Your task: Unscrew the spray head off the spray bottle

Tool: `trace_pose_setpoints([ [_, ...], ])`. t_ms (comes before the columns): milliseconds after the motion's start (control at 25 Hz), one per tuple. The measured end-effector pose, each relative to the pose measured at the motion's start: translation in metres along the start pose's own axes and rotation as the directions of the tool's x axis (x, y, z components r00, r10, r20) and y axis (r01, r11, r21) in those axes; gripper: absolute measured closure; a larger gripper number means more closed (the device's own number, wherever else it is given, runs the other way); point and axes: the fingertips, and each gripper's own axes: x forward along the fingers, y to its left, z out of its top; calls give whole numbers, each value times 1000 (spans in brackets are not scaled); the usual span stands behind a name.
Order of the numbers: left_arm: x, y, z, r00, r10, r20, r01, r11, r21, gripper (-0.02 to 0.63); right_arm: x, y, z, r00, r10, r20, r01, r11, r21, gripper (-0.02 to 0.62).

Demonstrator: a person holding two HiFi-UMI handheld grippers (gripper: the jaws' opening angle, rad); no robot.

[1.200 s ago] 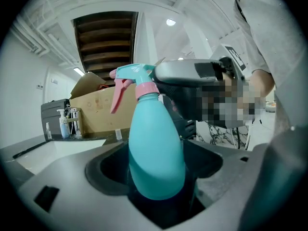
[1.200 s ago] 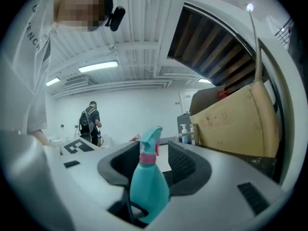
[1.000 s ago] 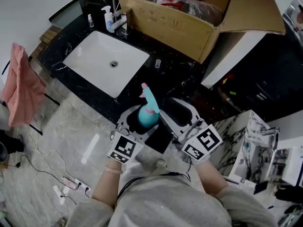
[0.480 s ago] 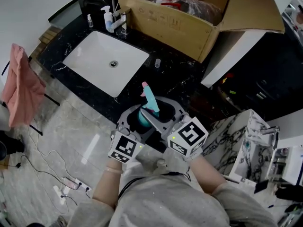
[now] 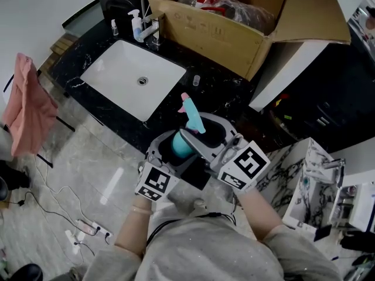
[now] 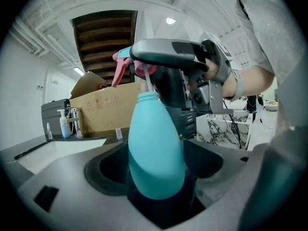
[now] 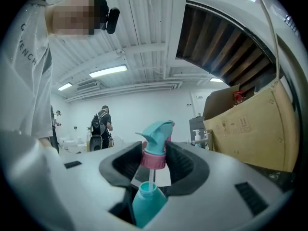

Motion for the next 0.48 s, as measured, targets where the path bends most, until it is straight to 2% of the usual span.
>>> trace_pose_setpoints([
  [480, 1, 0, 0, 1000, 0, -4, 0, 1000, -2, 249, -1, -3, 76, 995, 30, 99, -27, 999, -29, 434],
])
